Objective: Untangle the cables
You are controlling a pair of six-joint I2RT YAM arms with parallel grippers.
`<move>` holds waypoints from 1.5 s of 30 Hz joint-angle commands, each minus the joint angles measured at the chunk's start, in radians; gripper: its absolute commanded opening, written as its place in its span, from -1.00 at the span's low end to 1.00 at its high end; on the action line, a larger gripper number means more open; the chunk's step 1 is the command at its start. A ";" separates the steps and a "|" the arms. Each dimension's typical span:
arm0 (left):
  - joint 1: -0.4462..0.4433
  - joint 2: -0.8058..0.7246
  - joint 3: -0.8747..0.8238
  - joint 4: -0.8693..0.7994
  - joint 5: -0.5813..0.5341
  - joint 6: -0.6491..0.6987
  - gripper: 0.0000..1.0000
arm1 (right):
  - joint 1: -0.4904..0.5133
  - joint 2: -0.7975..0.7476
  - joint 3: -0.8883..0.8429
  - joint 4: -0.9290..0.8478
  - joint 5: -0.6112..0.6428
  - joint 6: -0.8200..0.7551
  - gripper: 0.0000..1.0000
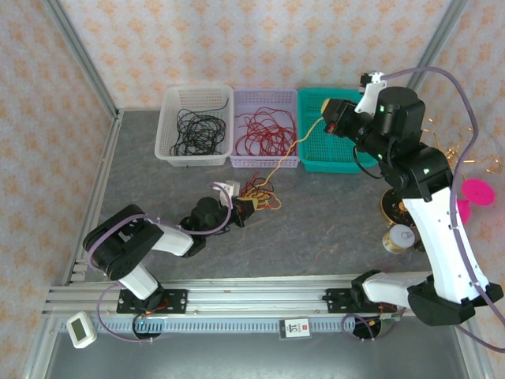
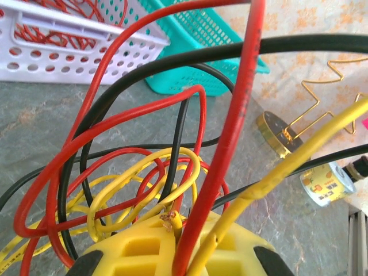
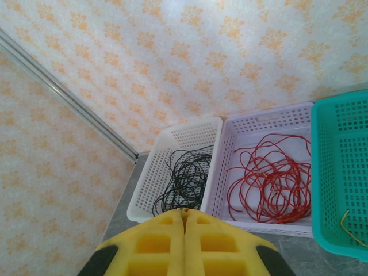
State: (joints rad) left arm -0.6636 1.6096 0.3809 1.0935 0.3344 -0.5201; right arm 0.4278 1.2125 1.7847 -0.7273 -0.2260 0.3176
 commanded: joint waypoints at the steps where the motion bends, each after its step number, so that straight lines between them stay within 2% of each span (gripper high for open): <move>1: 0.008 0.015 -0.065 -0.147 -0.074 -0.032 -1.00 | -0.035 -0.036 0.105 0.183 0.111 0.000 -1.00; 3: 0.006 0.000 -0.064 -0.145 -0.044 -0.019 -1.00 | -0.036 -0.037 0.072 0.215 0.050 0.011 -1.00; 7: -0.020 -0.065 -0.041 -0.172 0.003 0.024 -1.00 | -0.035 -0.017 -0.083 0.288 -0.235 0.031 -1.00; 9: -0.032 -0.109 -0.020 -0.250 -0.019 0.058 -1.00 | -0.029 -0.024 -0.186 0.322 -0.277 0.041 -1.00; 11: -0.036 -0.156 -0.010 -0.324 -0.058 0.076 -0.83 | -0.026 -0.025 -0.271 0.340 -0.257 0.044 -1.00; 14: -0.036 -0.226 -0.006 -0.411 -0.075 0.108 -0.39 | -0.020 -0.067 -0.338 0.345 -0.258 0.026 -1.00; 19: -0.046 -0.351 0.033 -0.557 0.005 0.177 0.08 | 0.008 -0.068 -0.373 0.321 -0.322 -0.010 -1.00; 22: -0.062 -0.431 0.067 -0.648 0.052 0.212 0.25 | 0.031 -0.073 -0.397 0.322 -0.367 -0.022 -1.00; 27: -0.068 -0.539 0.151 -0.734 0.106 0.223 0.38 | 0.039 -0.078 -0.383 0.302 -0.414 -0.035 -1.00; 33: -0.069 -0.493 0.393 -0.888 0.205 0.313 0.53 | 0.040 -0.081 -0.365 0.340 -0.485 -0.026 -1.00; 35: -0.068 -0.469 0.450 -0.908 0.186 0.334 0.64 | 0.041 -0.077 -0.366 0.343 -0.491 -0.028 -1.00; 39: -0.068 -0.398 0.542 -0.941 0.157 0.391 0.68 | 0.041 -0.064 -0.361 0.353 -0.524 -0.020 -1.00; 45: -0.058 -0.264 0.639 -0.960 0.076 0.456 0.62 | 0.044 -0.065 -0.341 0.348 -0.565 -0.010 -1.00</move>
State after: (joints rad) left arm -0.7269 1.3071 0.9756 0.1753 0.4522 -0.1280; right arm 0.4644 1.1545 1.4025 -0.4179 -0.7475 0.3031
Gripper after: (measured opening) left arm 0.822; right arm 0.042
